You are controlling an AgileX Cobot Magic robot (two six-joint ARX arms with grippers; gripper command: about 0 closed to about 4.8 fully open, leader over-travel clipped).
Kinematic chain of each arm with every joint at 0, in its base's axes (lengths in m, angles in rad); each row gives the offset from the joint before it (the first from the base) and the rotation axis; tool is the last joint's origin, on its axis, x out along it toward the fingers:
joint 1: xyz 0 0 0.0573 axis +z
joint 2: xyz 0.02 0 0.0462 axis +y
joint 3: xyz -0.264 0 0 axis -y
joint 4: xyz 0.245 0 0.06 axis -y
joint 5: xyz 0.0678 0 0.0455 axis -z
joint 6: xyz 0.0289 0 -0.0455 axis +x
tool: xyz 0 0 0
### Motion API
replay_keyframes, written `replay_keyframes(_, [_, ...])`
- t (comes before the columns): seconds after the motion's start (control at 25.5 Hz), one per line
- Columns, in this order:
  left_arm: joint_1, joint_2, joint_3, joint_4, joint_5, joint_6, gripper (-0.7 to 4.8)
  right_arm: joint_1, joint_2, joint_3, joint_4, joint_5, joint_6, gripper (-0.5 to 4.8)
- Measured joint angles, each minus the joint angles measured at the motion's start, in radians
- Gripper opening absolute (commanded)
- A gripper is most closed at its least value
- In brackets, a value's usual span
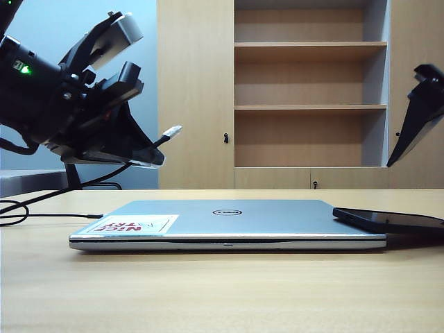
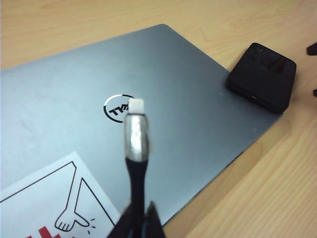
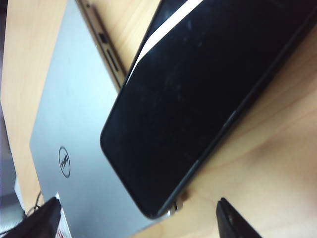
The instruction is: Pick up the charging cable and the phone, plug the charging cable into the charging port on the phone, and finally place them back on the table.
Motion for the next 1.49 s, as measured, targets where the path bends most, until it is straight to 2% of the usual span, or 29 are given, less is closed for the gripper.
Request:
replay_keyframes(0.08, [0.0, 0.0, 0.0, 0.0, 0.0, 0.0, -0.06, -0.005, 0.06, 0.0, 0.059, 0.0, 0.04, 4.23])
replay_keyframes(0.59, [0.0, 0.0, 0.0, 0.0, 0.0, 0.0, -0.06, -0.005, 0.202, -0.008, 0.209, 0.0, 0.052, 4.23])
replay_keyframes(0.82, [0.0, 0.0, 0.0, 0.0, 0.0, 0.0, -0.06, -0.013, 0.214, -0.085, 0.351, -0.004, 0.135, 4.23])
replay_keyframes(1.18, [0.0, 0.0, 0.0, 0.0, 0.0, 0.0, -0.06, -0.017, 0.215, -0.139, 0.452, -0.004, 0.141, 4.23])
replay_keyframes(1.49, [0.0, 0.0, 0.0, 0.0, 0.0, 0.0, -0.06, -0.017, 0.305, -0.135, 0.575, 0.0, 0.142, 4.22])
